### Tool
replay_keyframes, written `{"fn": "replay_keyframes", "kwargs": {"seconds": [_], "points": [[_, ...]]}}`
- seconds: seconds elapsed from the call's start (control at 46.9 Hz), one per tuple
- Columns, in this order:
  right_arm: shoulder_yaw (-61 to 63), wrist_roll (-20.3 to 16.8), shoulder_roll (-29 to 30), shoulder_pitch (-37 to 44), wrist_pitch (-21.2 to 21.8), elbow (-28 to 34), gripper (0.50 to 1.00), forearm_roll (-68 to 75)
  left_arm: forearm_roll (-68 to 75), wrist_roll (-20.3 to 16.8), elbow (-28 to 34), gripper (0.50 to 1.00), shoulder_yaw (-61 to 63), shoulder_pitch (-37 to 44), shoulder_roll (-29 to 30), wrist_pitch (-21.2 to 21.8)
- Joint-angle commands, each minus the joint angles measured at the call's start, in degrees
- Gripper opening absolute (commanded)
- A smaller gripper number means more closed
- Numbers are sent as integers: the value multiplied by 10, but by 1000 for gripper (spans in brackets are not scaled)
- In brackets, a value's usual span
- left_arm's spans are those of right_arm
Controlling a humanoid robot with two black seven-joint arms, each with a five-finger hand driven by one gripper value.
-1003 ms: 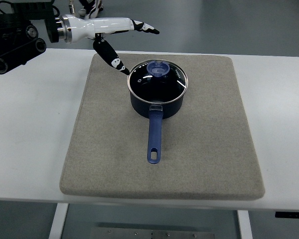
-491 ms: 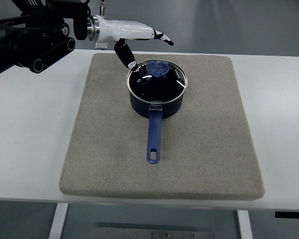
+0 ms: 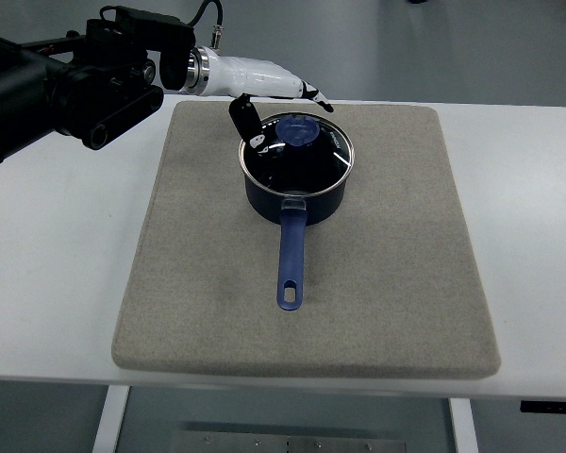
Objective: Open pot lid and place left with left hand
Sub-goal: 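Lower the left hand onto the lid and grasp the blue knob, then lift the glass lid off the pot and carry it away from the pot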
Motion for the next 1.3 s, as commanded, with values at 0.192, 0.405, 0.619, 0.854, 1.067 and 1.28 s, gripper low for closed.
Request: {"fn": "replay_keyframes", "kwargs": {"seconds": [0.192,0.405,0.619,0.854,1.067,1.28], "points": [[0,0,0,0,0,0,917,0,12,0,0,889,1,0,-5,0],[0,0,0,0,0,0,917,0,19,0,0,821,1,-1,-5,-2],[0,-1,0,0,0,0,917,0,19,0,0,743,1,-3,-5,-2],[0,-1,0,0,0,0,917,0,19,0,0,703,1,-3,-5,-3],[0,0,0,0,0,0,917,0,19,0,0,615,1,-3,-5,-3],[0,0,0,0,0,0,917,0,18,0,0,534,0,-4,-1,-2]]}}
